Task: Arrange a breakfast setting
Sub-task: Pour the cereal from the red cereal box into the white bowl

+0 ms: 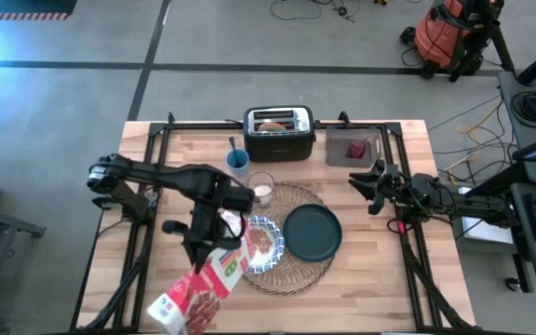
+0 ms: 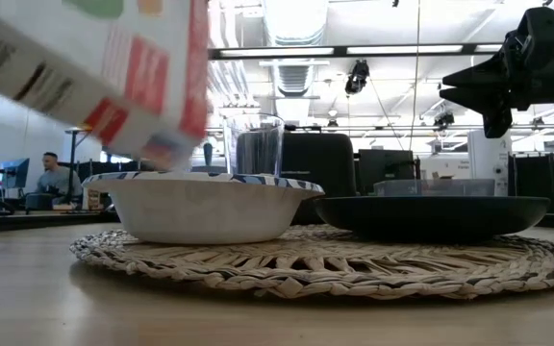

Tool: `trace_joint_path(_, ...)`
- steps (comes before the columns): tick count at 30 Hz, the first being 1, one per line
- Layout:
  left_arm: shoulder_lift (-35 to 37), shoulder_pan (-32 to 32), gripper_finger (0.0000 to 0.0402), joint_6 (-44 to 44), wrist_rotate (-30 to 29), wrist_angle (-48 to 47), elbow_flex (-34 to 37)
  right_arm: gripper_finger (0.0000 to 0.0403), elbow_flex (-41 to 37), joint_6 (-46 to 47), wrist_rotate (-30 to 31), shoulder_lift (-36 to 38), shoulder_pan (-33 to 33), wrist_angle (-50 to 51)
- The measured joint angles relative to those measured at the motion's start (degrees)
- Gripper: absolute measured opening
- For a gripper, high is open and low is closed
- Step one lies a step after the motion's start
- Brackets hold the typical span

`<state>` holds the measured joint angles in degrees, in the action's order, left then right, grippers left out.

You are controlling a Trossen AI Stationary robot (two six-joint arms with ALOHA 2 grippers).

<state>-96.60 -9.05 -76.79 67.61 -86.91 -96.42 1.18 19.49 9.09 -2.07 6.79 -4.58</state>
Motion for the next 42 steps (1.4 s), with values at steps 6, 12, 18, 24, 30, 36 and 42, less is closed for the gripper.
trace_joint_path(6, -0.41, 3.18, 0.0000, -2.80, 0.94, -0.38, 0.02, 0.0112, -0.01, 0.00, 0.00, 0.00, 0.00, 0.00)
trace_joint_path(12, -0.50, 5.50, 0.0000, -3.22, 1.95, -2.98, -0.52, 0.0112, 0.00, 0.00, 0.01, 0.00, 0.00, 0.00)
trace_joint_path(18, -1.11, 6.85, 0.0000, -4.68, 2.34, -2.57, -1.60, 0.0112, 0.01, 0.00, 0.00, 0.00, 0.00, 0.00)
trace_joint_path(24, -1.39, 7.64, 0.0000, -5.28, 1.91, -3.16, -2.92, 0.0112, -0.01, 0.00, 0.00, 0.00, 0.00, 0.00)
trace_joint_path(30, -2.92, 6.90, 0.0000, -4.78, 1.78, -2.63, -3.04, 0.0112, -0.01, 0.00, 0.01, 0.00, -0.01, 0.00)
trace_joint_path(36, -3.67, 6.97, 0.0000, -4.25, 2.00, -2.79, -4.12, 0.0112, 0.00, 0.00, 0.01, 0.00, -0.01, 0.00)
trace_joint_path(42, -3.43, 6.73, 0.0000, -4.30, 2.43, -2.89, -4.79, 0.0112, 0.01, 0.00, 0.00, 0.00, -0.02, 0.00)
